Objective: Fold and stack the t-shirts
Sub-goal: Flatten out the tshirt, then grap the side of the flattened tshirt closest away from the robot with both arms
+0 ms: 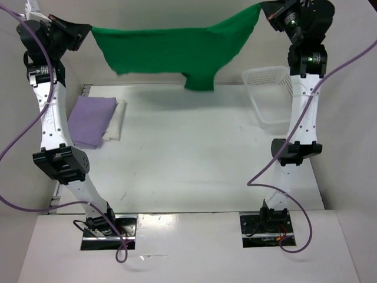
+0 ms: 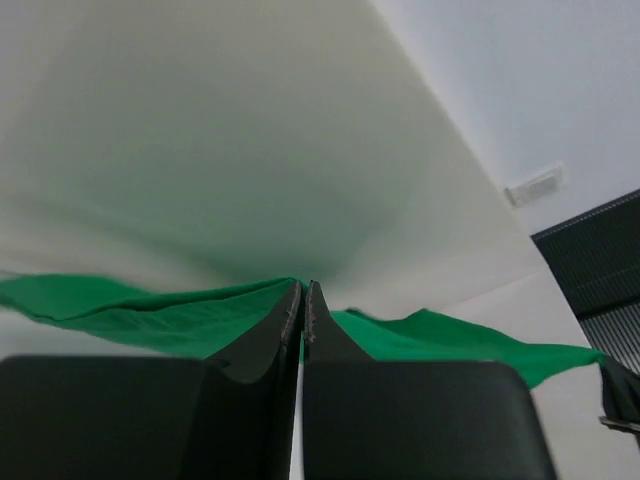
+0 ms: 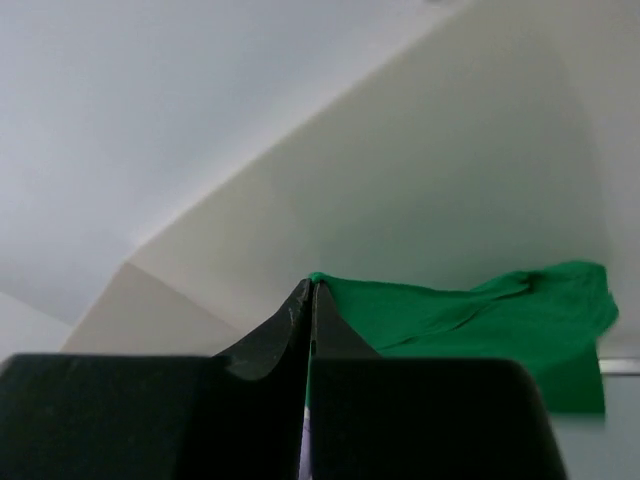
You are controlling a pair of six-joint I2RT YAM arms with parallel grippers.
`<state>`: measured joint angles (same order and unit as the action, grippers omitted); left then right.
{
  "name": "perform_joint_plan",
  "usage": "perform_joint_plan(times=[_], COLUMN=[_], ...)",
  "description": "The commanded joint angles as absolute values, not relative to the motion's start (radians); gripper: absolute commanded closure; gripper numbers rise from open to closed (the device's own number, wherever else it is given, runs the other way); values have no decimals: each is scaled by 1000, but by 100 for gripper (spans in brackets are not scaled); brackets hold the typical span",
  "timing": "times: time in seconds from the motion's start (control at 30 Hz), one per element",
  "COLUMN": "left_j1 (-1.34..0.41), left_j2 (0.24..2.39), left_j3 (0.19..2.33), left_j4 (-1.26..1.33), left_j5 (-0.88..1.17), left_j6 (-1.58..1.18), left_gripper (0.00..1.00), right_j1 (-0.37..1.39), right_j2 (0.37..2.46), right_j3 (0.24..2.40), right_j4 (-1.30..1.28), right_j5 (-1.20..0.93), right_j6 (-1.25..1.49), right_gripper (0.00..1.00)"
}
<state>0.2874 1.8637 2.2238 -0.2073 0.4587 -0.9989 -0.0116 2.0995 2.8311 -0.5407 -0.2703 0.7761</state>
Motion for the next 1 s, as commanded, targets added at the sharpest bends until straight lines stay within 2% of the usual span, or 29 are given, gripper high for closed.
perform_joint_plan(times=[0.0, 0.1, 0.17, 0.27, 0.37, 0.4, 0.47, 0.5, 0.67, 0.8, 0.97], left_j1=[304, 304, 304, 304, 304, 304, 304, 304, 314, 334, 344], left_j2=[1845, 1819, 1772, 1700, 1620, 1583, 1548, 1520, 1436, 1288, 1116], left_j3=[2235, 2128, 1982, 1753, 1552, 1416, 1278, 1152, 879, 773, 750], left_j4=[-176, -138, -95, -52, -29, -20, -20, -20, -106, -243, -509], left_j5=[439, 439, 439, 439, 427, 417, 417, 417, 417, 417, 465], left_j6=[-989, -989, -989, -966, -931, -931, -908, -908, -856, -801, -737], left_gripper=[100, 100, 100, 100, 100, 100, 100, 100, 100, 100, 100], right_j1=[-12, -12, -12, -12, -12, -12, -12, -12, -12, -12, 31], right_j2=[2017, 1976, 1887, 1691, 1579, 1501, 1387, 1356, 1189, 1043, 941], right_j3=[2821, 2650, 2510, 1996, 1736, 1565, 1347, 1289, 1036, 934, 836], right_j4=[-504, -586, -595, -464, -463, -451, -442, -469, -592, -728, -905], right_j5=[-304, -292, -291, -272, -272, -281, -281, -281, -290, -313, -316], right_j6=[784, 720, 692, 654, 632, 632, 632, 632, 621, 630, 649], right_gripper=[100, 100, 100, 100, 100, 100, 100, 100, 100, 100, 100])
